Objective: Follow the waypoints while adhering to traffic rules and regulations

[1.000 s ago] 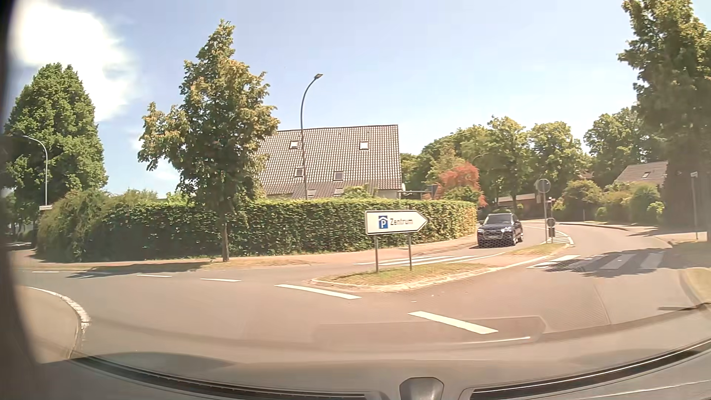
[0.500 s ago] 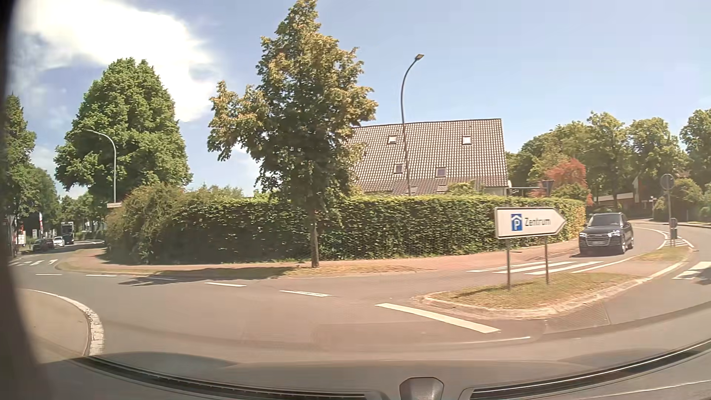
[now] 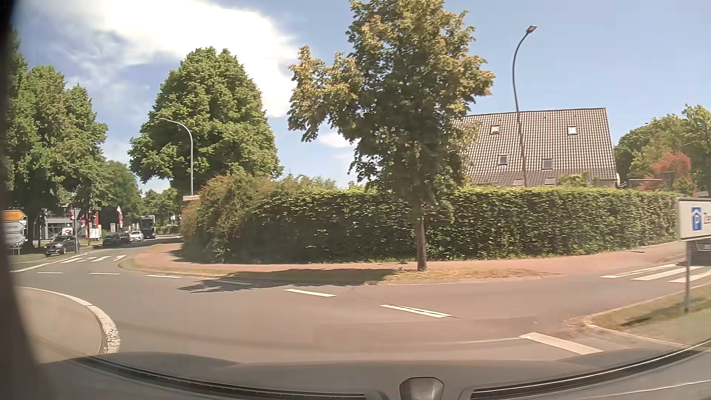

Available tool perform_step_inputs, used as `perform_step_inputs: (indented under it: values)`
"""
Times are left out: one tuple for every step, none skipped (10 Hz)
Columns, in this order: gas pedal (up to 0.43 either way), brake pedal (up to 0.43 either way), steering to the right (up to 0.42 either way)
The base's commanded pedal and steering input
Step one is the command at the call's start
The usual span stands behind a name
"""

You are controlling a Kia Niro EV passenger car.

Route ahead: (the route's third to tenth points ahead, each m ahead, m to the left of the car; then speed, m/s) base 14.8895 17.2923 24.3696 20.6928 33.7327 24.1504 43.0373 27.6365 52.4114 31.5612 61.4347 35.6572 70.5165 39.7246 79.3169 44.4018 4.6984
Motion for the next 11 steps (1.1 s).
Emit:
perform_step_inputs:
  values:
    - [0.098, 0.006, -0.392]
    - [0.098, 0.006, -0.391]
    - [0.098, 0.006, -0.389]
    - [0.098, 0.006, -0.388]
    - [0.11, 0.006, -0.384]
    - [0.11, 0.006, -0.382]
    - [0.11, 0.006, -0.381]
    - [0.11, 0.006, -0.381]
    - [0.118, 0.006, -0.38]
    - [0.118, 0.006, -0.379]
    - [0.118, 0.006, -0.377]
